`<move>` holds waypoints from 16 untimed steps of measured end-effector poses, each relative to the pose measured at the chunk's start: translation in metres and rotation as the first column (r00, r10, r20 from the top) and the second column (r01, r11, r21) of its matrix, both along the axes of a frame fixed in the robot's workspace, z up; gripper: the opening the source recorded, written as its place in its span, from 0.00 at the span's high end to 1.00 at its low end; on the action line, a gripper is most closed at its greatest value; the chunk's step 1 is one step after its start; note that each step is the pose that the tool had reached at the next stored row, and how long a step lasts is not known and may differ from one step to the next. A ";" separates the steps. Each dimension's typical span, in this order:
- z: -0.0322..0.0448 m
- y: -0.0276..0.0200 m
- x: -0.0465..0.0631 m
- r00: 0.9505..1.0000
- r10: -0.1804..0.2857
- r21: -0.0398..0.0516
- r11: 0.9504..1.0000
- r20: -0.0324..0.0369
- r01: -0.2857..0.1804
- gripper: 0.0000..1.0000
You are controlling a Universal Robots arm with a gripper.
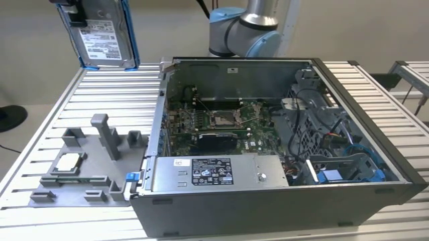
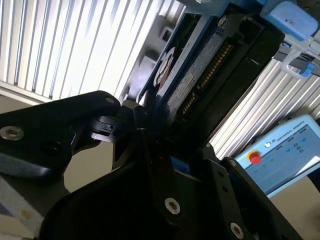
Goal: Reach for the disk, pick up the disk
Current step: 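Pick up the disk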
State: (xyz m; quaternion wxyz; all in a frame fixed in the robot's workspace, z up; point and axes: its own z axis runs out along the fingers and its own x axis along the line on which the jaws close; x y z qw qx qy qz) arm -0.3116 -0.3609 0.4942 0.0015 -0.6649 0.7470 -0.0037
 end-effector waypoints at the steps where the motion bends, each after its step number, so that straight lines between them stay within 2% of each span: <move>1: 0.0000 0.0000 0.002 1.000 0.000 0.000 1.000 0.000 0.000 1.00; 16: 0.0000 0.0000 0.039 1.000 0.000 0.000 1.000 0.000 0.000 1.00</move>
